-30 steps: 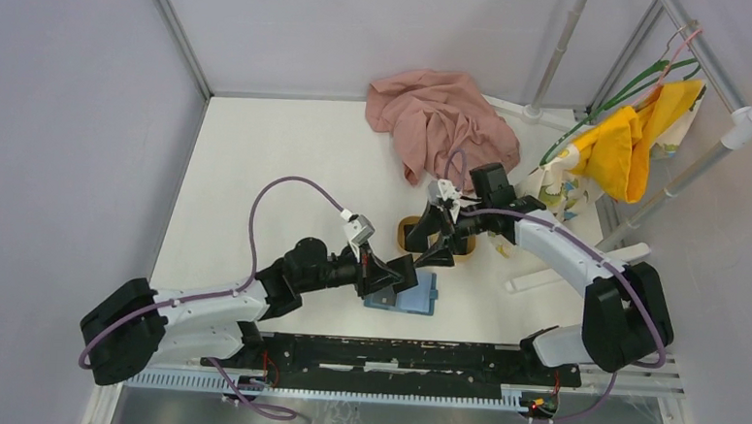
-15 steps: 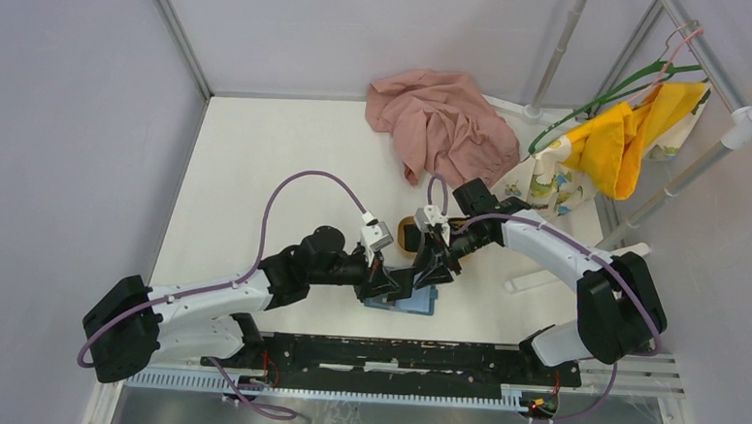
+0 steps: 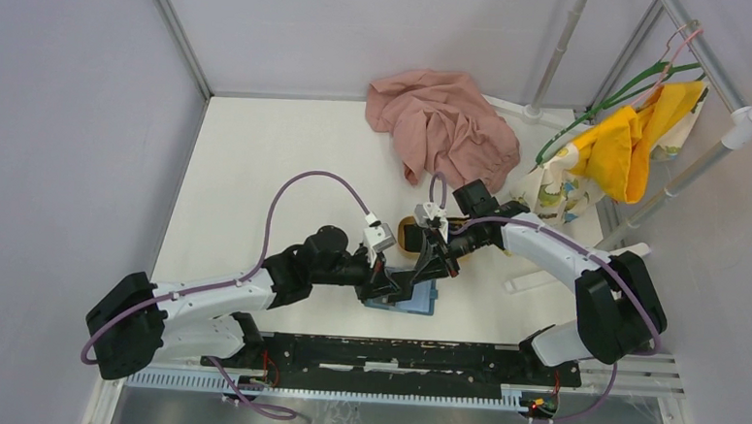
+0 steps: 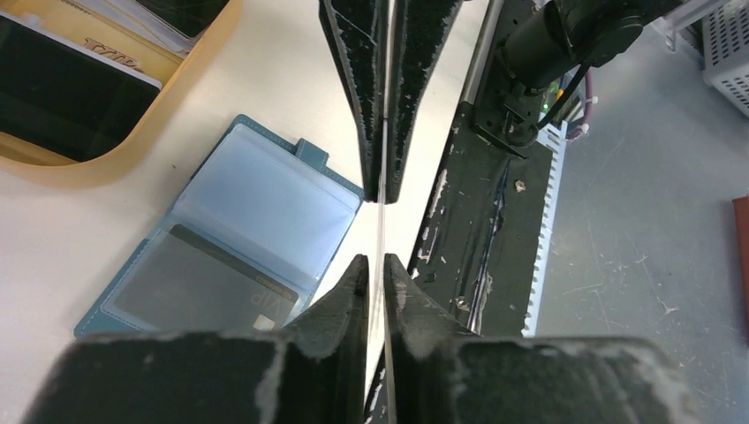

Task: Put the credit cards into the card holder
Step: Insert the credit card into the card holder.

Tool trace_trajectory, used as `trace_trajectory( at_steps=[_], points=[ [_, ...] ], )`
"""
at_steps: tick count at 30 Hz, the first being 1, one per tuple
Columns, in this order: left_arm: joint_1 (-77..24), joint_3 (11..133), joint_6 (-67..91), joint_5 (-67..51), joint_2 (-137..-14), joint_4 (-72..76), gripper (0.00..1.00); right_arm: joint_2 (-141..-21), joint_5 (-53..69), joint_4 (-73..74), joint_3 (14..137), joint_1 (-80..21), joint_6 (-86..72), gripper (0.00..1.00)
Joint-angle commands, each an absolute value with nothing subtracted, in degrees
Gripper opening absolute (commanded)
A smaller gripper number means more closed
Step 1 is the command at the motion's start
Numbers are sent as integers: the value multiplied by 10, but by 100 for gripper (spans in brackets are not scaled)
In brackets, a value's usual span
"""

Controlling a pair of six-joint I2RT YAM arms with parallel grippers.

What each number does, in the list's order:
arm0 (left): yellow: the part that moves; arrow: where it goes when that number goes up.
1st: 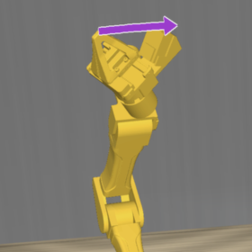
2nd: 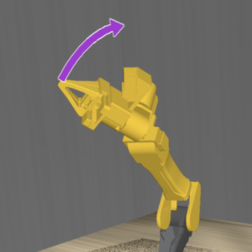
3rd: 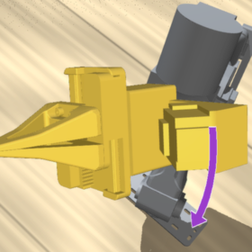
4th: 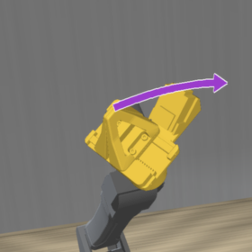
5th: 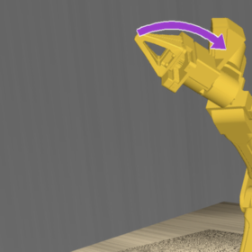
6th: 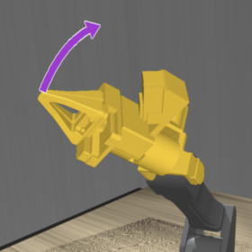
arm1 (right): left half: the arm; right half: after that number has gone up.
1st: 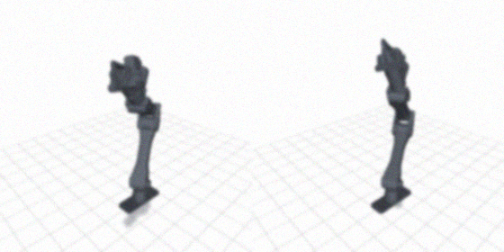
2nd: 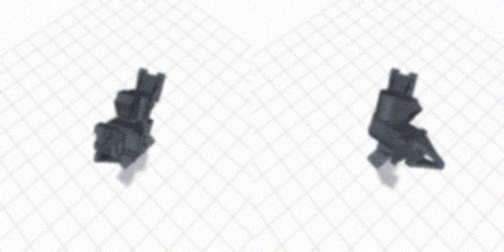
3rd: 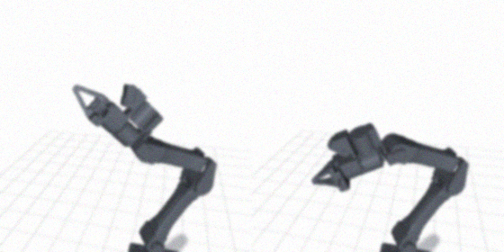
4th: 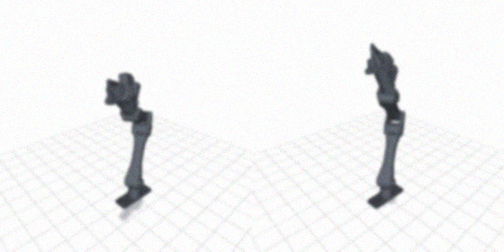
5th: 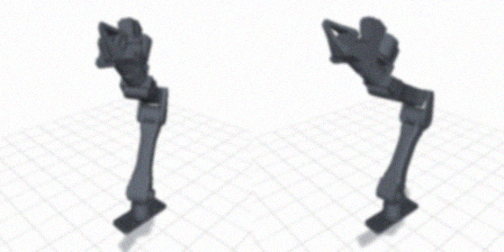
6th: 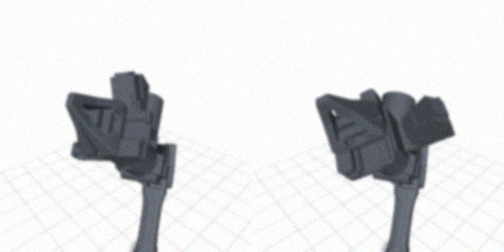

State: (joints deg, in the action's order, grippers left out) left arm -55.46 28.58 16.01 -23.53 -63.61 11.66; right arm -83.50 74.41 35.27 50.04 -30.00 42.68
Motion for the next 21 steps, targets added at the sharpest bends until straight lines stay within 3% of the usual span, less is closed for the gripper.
trace_trajectory(
  at_steps=[1,5,8,15,21],
  points=[
    [-558,305,161,-201,-625,125,29,-802,776,268,471,-301,349,0],
    [-557,256,212,-101,-535,110,56,-756,742,37,358,-287,135,0],
    [-557,199,261,-34,-458,103,65,-728,677,-9,307,-275,65,0],
    [-557,107,352,58,-398,123,66,-666,488,-78,200,-248,-133,0],
    [-557,128,368,90,-462,112,65,-732,512,-169,205,-232,-241,0]
  ],
)
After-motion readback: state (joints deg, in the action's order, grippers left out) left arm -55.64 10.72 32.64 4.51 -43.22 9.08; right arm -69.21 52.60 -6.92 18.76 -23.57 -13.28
